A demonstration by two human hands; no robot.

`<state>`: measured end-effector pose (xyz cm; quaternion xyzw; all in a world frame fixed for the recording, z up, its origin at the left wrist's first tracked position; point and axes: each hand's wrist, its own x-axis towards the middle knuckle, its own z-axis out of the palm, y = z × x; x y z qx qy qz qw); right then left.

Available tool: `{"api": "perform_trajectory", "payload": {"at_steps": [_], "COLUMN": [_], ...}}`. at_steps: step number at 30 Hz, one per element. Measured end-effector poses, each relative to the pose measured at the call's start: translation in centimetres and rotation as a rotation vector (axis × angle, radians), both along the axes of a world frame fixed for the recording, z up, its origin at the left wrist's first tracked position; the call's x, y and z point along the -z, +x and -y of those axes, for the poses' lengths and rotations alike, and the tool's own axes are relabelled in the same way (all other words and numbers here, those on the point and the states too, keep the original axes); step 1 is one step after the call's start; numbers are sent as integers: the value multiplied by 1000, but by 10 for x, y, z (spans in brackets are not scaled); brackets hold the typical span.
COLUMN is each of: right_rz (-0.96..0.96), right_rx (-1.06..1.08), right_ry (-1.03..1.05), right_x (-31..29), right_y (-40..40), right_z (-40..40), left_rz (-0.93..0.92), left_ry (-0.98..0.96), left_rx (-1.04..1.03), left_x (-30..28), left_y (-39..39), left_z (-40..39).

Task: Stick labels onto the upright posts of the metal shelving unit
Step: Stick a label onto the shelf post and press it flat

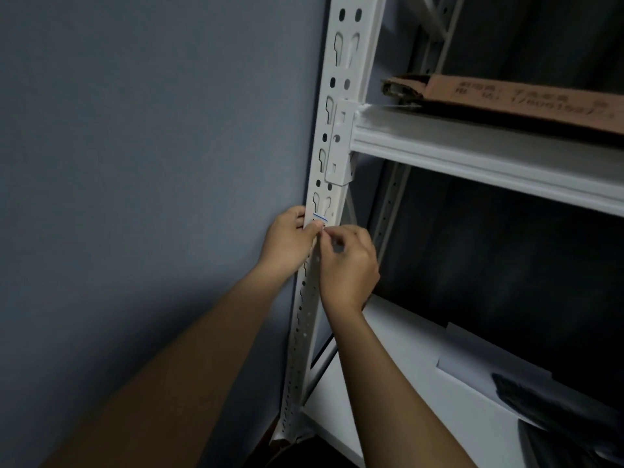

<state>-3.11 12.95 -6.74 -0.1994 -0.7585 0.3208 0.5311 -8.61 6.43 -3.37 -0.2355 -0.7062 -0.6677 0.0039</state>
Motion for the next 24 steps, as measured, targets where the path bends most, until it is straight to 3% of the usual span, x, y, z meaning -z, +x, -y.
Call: {"api": "perform_trajectory", "payload": {"at_steps": [6, 24], "right_rz": [-90, -113], "right_rx": [18, 64], "right_ry": [-91, 182], "right_x": [6, 13], "right_y": [-7, -15], "right_z": [5, -4], "left_rz": [28, 7], "left_ry": [14, 29], "left_rx": [-5, -40], "left_x": [3, 8], "left_y": [-4, -5], "left_z": [-2, -3]}}
